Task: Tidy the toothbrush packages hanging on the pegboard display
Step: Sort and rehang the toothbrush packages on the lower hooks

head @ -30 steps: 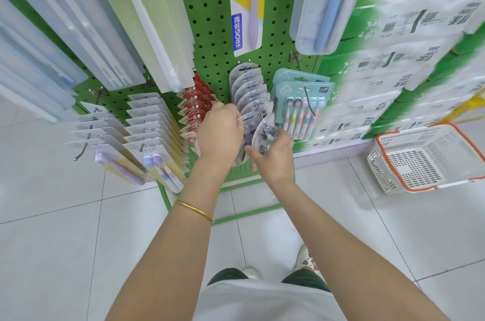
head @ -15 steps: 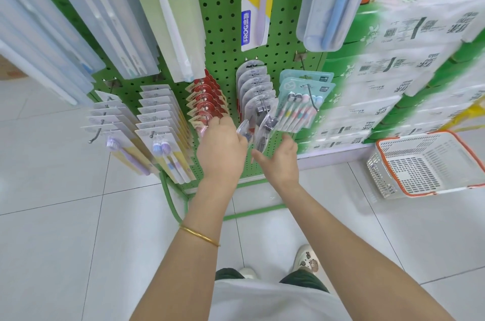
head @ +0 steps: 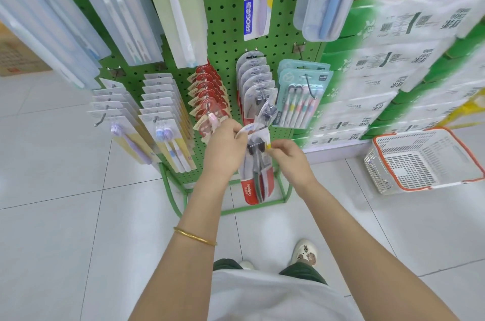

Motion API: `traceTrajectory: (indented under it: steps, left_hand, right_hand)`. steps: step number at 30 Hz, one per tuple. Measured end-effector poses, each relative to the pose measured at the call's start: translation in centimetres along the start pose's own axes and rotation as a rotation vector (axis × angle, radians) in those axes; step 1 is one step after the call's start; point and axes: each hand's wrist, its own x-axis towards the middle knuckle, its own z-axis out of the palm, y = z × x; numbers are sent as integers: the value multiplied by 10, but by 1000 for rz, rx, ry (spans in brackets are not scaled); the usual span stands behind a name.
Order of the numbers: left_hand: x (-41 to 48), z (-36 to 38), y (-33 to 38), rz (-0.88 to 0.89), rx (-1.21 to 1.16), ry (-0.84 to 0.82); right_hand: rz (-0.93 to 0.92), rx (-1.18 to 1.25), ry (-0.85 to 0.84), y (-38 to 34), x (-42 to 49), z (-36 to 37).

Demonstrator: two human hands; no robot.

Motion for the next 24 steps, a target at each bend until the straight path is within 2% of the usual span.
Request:
traceTrajectory:
  steps: [3,7,11,14,21,24]
  left_hand:
    - [-3,6,13,30,-166,18]
    - [0,22,30,75,-296,103]
    - [-3,44,48,149,-435,274]
    - [-8,58,53,227,-379,333]
    - [-37,82,46,375,-116,77]
    - [-45,84,42,482,-35,-33]
  right_hand:
    - [-5,118,-79,-2,-11,-16]
    - [-88,267,-96,-9,-28,-34]
    - [-145,459,13,-18,-40,-40]
    - [-116,618,81,-22,-44,-41]
    - [-51,883,192,-32,-35,-59]
    - [-35,955,298,-36,-27,-72]
